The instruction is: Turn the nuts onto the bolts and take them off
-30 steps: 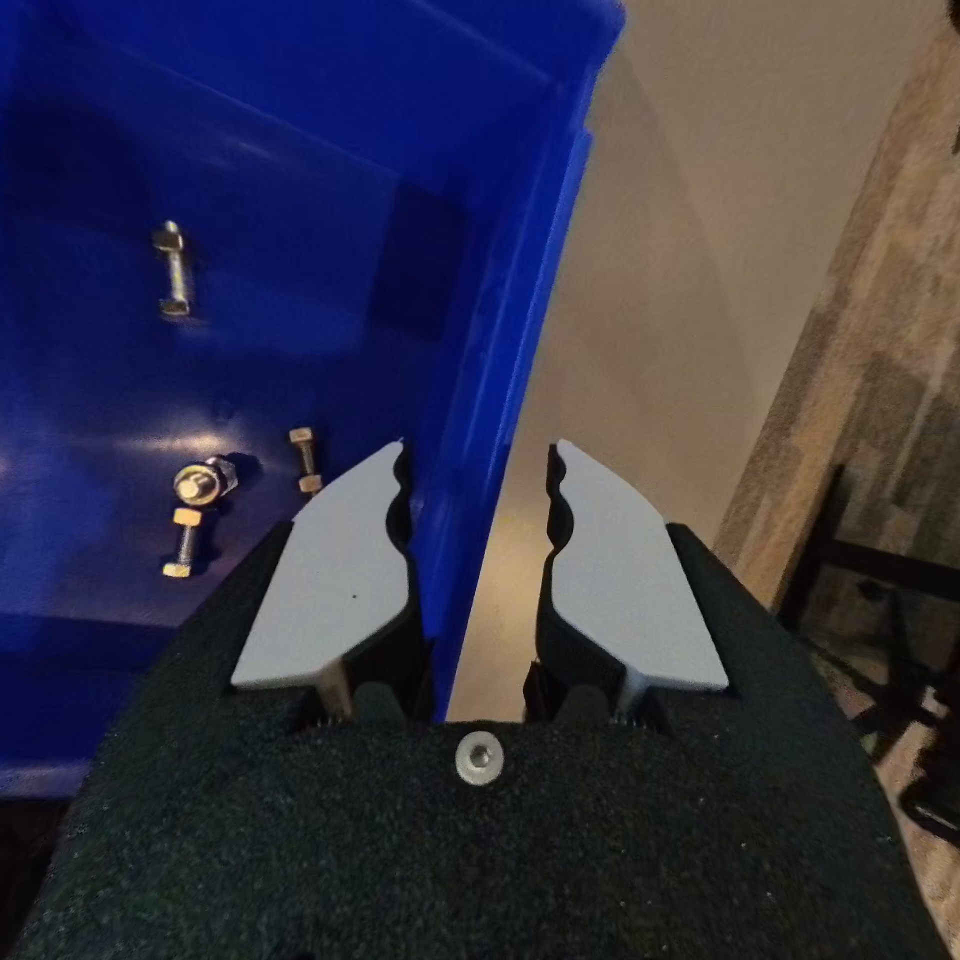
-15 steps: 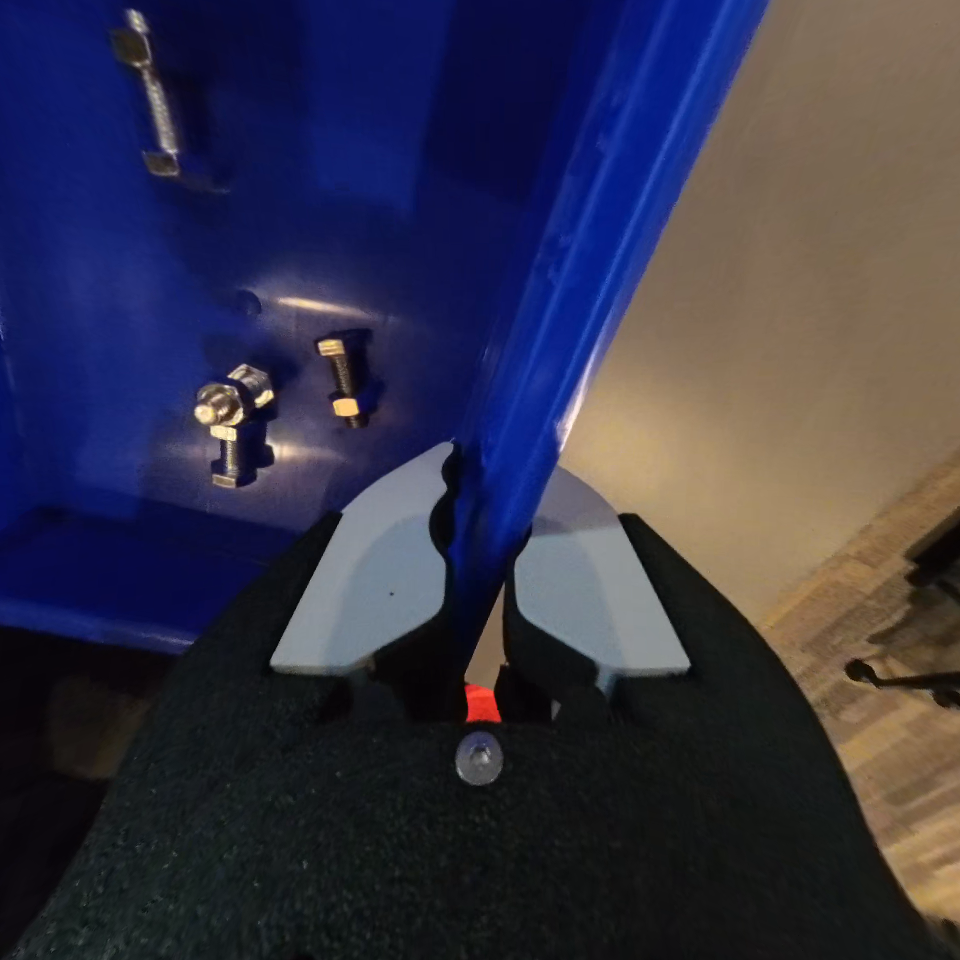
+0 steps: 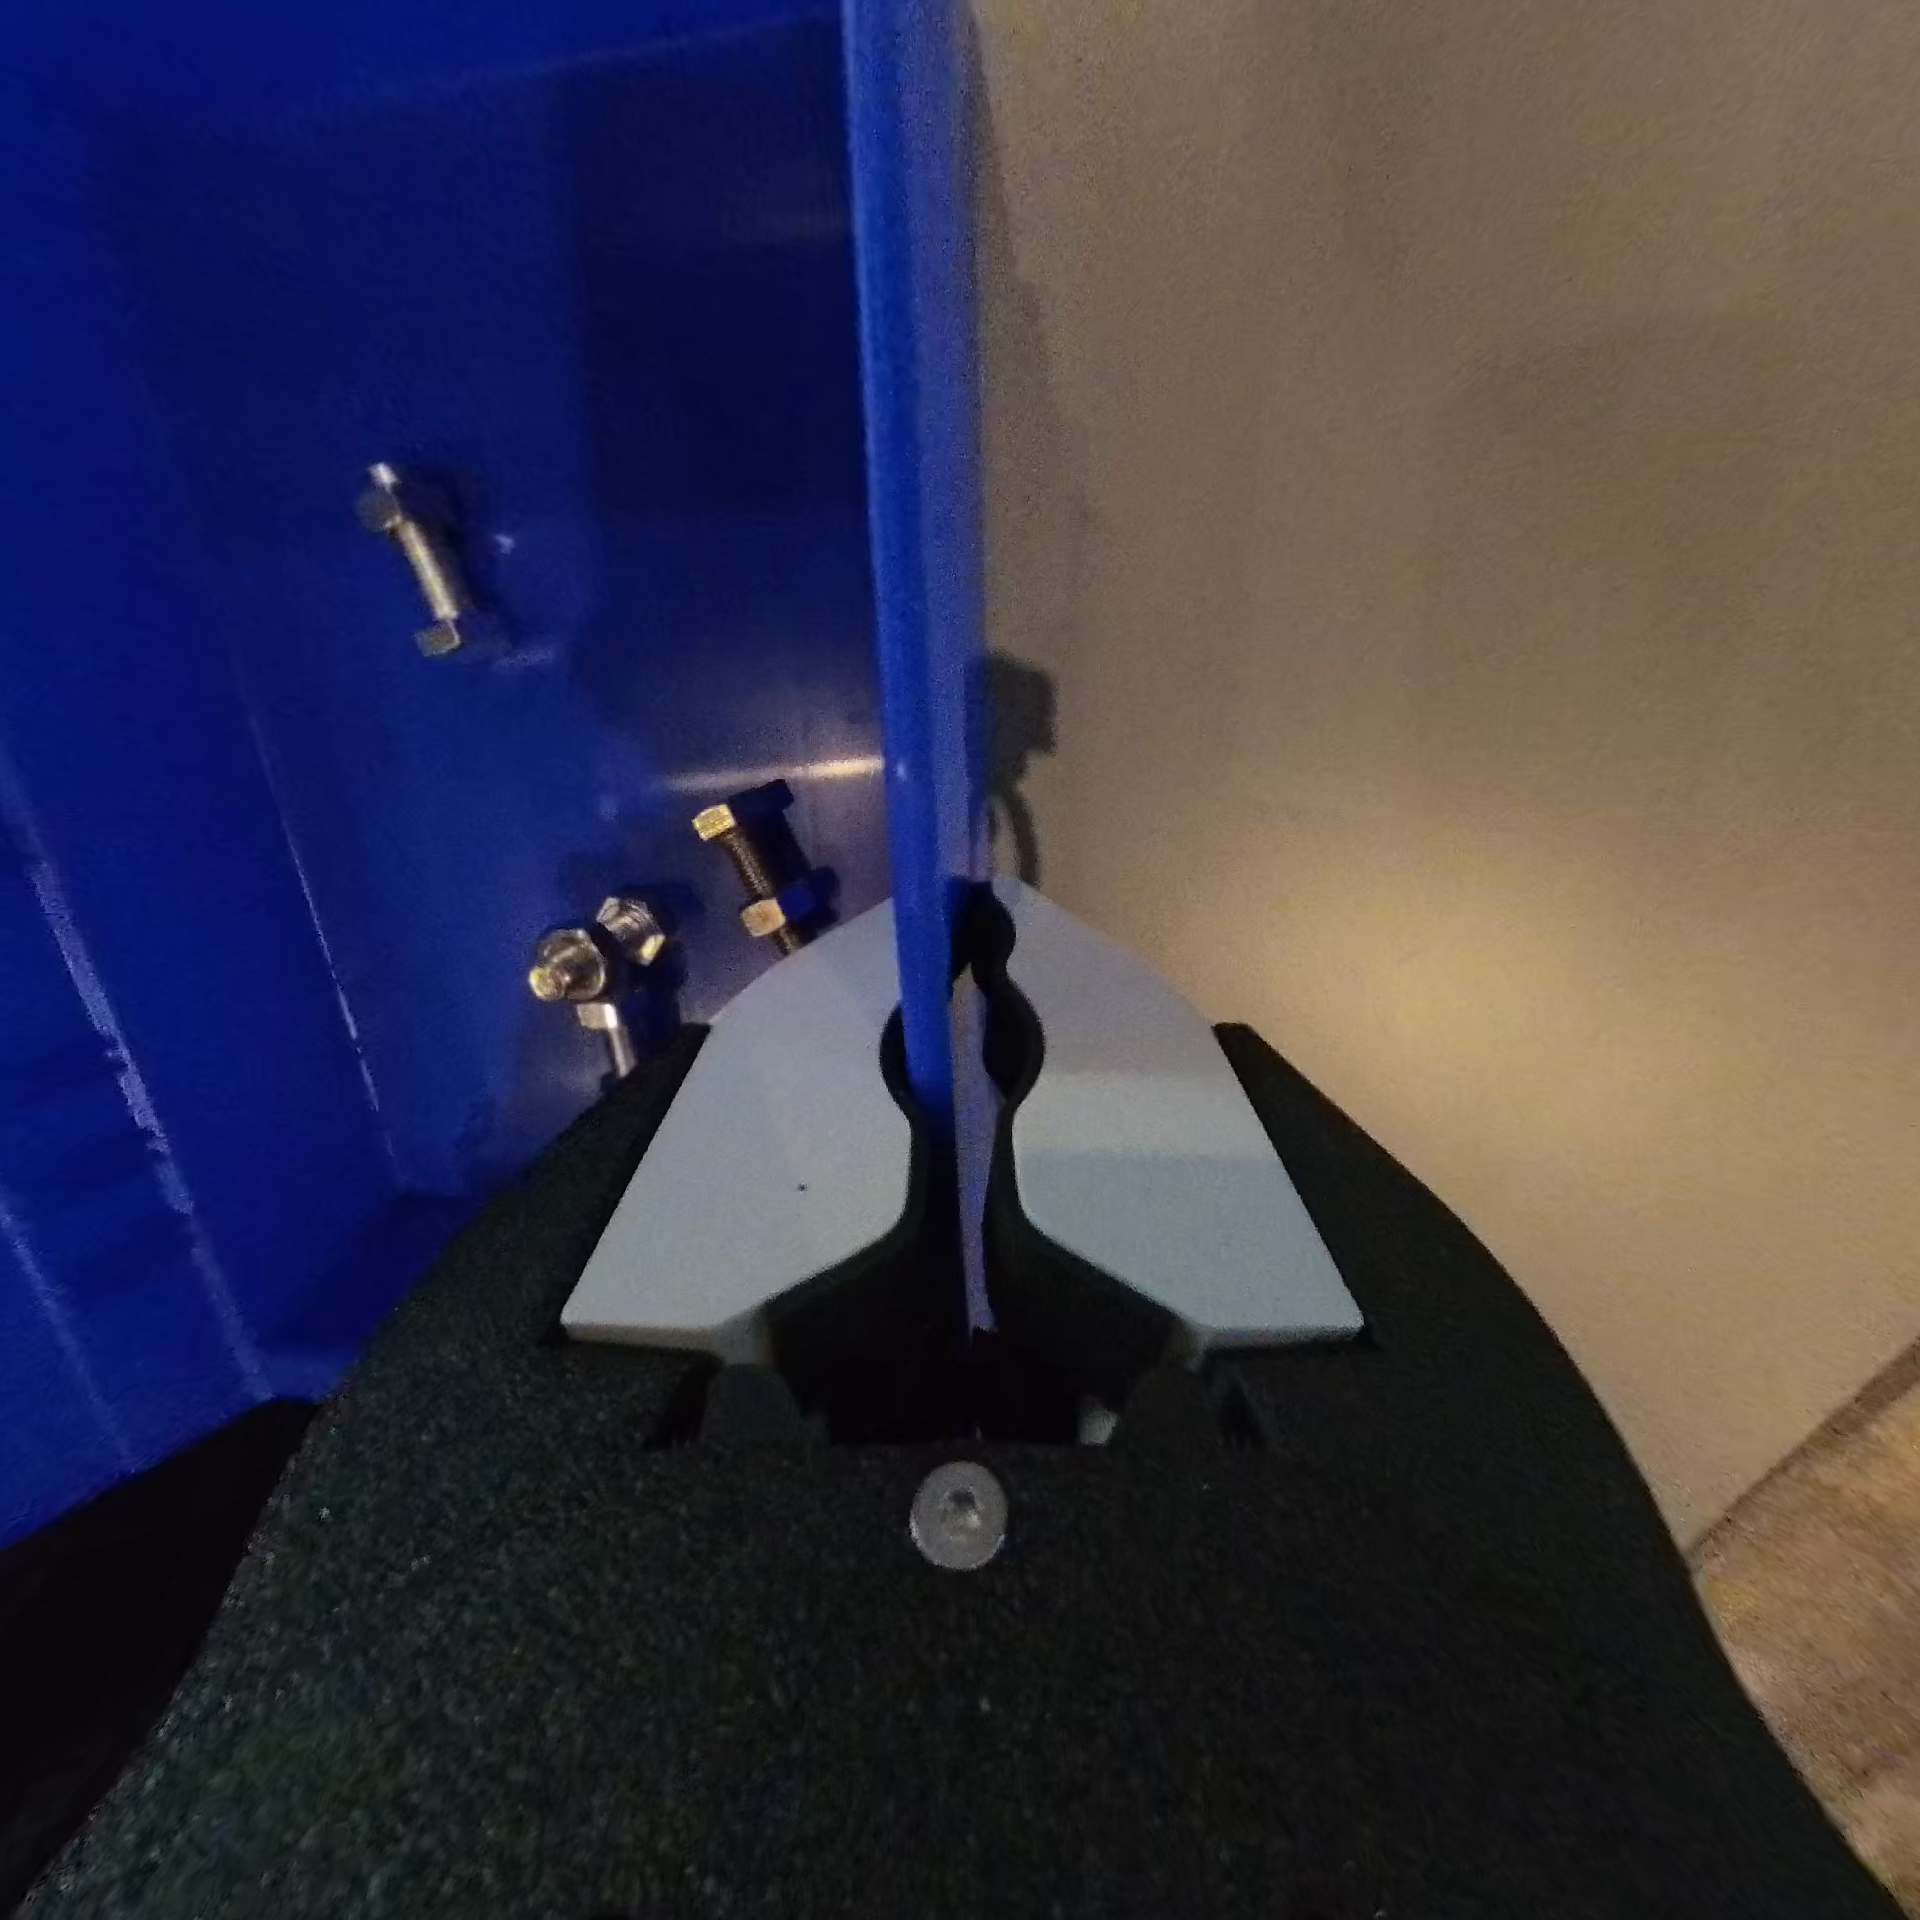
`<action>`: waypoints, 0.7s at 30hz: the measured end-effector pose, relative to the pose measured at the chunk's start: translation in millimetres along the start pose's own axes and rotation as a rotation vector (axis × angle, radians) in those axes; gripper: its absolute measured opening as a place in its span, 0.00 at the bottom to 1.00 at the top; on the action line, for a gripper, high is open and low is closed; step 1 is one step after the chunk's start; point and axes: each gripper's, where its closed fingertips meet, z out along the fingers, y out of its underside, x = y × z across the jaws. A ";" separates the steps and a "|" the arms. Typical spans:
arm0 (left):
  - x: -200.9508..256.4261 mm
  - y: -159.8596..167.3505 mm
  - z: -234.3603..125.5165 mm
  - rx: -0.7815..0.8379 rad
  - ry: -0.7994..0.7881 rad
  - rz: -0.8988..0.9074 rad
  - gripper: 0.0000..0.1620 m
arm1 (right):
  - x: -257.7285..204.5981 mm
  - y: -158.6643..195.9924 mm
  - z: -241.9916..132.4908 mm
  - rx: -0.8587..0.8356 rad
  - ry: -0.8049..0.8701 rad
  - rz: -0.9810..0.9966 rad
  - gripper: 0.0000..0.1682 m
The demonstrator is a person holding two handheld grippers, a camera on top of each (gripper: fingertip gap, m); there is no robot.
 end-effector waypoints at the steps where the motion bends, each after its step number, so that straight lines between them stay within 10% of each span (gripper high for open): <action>1: -1.1 -1.8 -2.0 0.006 0.005 -0.012 0.05 | -1.9 -3.7 0.8 0.002 0.008 0.000 0.03; 21: -82.4 -26.9 -61.9 0.206 -0.085 -0.101 0.05 | -207.0 -209.6 85.2 0.022 -0.077 -0.031 0.05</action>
